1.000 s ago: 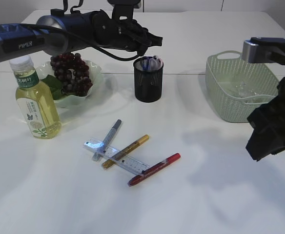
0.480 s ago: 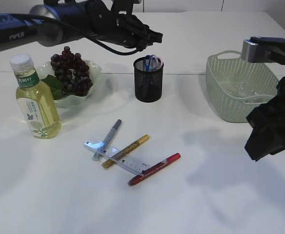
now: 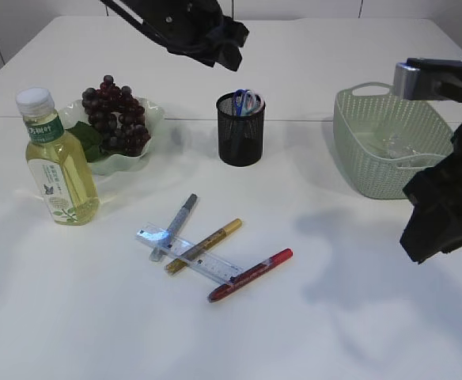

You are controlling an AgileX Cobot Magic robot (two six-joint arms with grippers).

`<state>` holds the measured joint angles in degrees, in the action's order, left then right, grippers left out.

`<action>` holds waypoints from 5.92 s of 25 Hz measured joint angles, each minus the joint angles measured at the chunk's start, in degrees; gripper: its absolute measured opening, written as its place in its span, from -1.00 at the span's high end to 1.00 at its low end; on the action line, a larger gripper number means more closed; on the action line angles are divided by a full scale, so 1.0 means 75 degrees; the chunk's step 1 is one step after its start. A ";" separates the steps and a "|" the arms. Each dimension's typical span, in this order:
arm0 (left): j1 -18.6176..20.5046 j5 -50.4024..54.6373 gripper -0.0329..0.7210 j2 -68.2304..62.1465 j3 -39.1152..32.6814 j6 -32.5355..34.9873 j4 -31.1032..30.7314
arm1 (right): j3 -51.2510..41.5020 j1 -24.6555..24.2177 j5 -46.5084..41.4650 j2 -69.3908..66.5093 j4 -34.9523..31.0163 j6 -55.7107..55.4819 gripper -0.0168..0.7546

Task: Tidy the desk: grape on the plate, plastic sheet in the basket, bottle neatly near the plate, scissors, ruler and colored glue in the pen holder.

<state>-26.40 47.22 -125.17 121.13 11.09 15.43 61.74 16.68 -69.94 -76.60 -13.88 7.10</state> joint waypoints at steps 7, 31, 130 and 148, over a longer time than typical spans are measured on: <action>-0.0070 0.2905 0.05 0.1086 0.0035 -0.0695 -0.0138 | 0.0461 0.0000 -0.0016 0.0000 -0.0047 -0.0016 0.15; -0.0311 0.3347 0.04 0.6376 -0.3305 -0.2578 -0.0899 | 0.0514 0.0000 -0.0048 0.0000 -0.2037 0.0787 -0.10; -0.0316 0.3388 0.03 0.9294 -0.5582 -0.3007 -0.0420 | 0.7880 0.3007 0.0558 -0.8555 0.1197 0.1400 -0.29; -0.0316 0.3388 0.03 0.9294 -0.5582 -0.3007 -0.0415 | 0.7894 0.3007 0.0528 -0.8707 0.1197 0.1400 -0.29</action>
<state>-28.77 72.63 -55.47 79.27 -11.47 12.31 120.94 39.24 -65.98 -141.90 -4.90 17.60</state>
